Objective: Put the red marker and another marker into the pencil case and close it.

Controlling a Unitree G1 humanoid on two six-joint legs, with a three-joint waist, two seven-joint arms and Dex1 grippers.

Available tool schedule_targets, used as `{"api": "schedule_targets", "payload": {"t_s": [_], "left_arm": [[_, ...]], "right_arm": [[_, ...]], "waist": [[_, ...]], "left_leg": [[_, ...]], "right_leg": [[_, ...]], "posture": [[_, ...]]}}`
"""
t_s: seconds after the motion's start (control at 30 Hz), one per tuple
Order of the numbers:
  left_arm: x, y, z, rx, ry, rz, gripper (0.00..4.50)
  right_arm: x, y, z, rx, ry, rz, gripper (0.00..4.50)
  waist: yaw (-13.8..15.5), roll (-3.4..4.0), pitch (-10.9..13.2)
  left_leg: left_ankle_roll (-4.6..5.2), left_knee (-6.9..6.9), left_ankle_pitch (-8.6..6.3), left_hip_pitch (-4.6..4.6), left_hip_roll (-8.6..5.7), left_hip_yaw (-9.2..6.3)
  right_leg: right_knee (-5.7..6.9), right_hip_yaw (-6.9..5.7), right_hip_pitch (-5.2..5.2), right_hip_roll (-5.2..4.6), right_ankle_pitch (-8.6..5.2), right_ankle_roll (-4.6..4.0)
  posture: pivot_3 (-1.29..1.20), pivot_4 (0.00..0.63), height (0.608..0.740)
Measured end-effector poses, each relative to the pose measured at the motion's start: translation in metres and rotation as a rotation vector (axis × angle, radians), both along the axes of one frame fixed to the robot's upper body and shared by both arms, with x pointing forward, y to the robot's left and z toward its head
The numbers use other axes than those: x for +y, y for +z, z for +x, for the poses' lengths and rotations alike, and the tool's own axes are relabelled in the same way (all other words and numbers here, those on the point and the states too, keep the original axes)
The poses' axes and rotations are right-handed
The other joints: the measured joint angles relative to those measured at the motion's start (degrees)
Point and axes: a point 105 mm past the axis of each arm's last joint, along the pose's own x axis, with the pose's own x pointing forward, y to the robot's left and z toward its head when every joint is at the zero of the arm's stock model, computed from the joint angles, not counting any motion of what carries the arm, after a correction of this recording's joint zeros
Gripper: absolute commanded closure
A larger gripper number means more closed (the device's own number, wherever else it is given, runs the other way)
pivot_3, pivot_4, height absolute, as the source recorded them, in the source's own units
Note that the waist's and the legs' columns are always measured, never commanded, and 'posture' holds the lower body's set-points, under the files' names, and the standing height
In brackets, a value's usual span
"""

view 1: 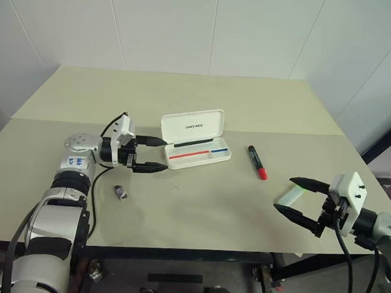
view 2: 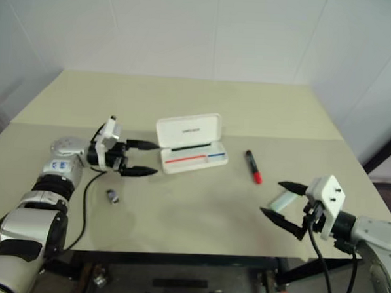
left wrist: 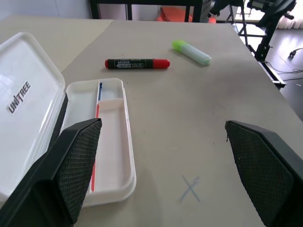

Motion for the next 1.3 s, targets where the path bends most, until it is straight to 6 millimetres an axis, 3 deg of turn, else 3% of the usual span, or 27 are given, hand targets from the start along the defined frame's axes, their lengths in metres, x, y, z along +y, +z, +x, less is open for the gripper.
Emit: {"api": "schedule_targets", "payload": {"t_s": [0.13,0.3,0.47,0.6,1.03,1.3], "left_arm": [[-0.018,0.009,0.006,-0.025,-0.023,-0.006,0.02],[-0.044,-0.010,0.014,0.040,-0.004,0.028,0.02],[-0.064,-0.006,0.028,0.013,0.068,0.112,0.02],[-0.074,-0.019,0.034,0.006,0.108,0.207,0.02],[-0.069,-0.051,0.042,0.062,0.214,0.396,0.02],[-0.067,-0.052,0.047,0.020,0.248,0.511,0.02]], "right_arm": [[0.015,0.006,0.006,-0.031,0.027,0.031,0.00],[0.020,-0.006,0.003,-0.011,-0.008,0.080,0.00],[0.022,-0.011,-0.005,-0.004,-0.027,0.077,0.00],[0.018,-0.010,-0.004,-0.014,-0.066,0.078,0.00],[0.014,-0.010,-0.014,-0.033,-0.126,0.065,0.00],[0.012,-0.003,-0.012,-0.062,-0.133,0.065,0.00]], "waist": [[0.0,-0.02,0.0],[0.4,-0.04,0.0],[0.8,-0.10,0.1],[0.7,-0.10,0.1],[1.1,-0.12,0.1],[0.7,-0.13,0.1]], "left_leg": [[0.00,0.03,0.00,-0.01,-0.03,-0.01],[0.00,0.02,0.00,-0.17,-0.06,-0.06],[0.00,0.05,-0.01,-0.16,-0.09,-0.04],[0.00,0.05,0.00,-0.10,-0.09,-0.01],[0.00,0.03,0.00,-0.12,-0.10,-0.01],[0.15,0.10,0.11,0.18,-0.14,0.09]], "right_leg": [[-0.01,0.01,0.01,0.00,0.01,0.03],[-0.05,-0.01,-0.08,-0.01,-0.01,0.07],[-0.09,0.03,-0.06,-0.02,0.02,0.12],[-0.06,0.08,-0.04,0.00,0.04,0.14],[-0.08,0.09,-0.04,0.01,0.03,0.15],[-0.09,0.32,0.19,0.06,0.09,0.23]], "posture": [[0.00,0.150,0.740],[0.00,0.150,0.740],[0.00,0.150,0.740],[0.00,0.150,0.740],[0.00,0.150,0.740],[0.00,0.150,0.740]]}}
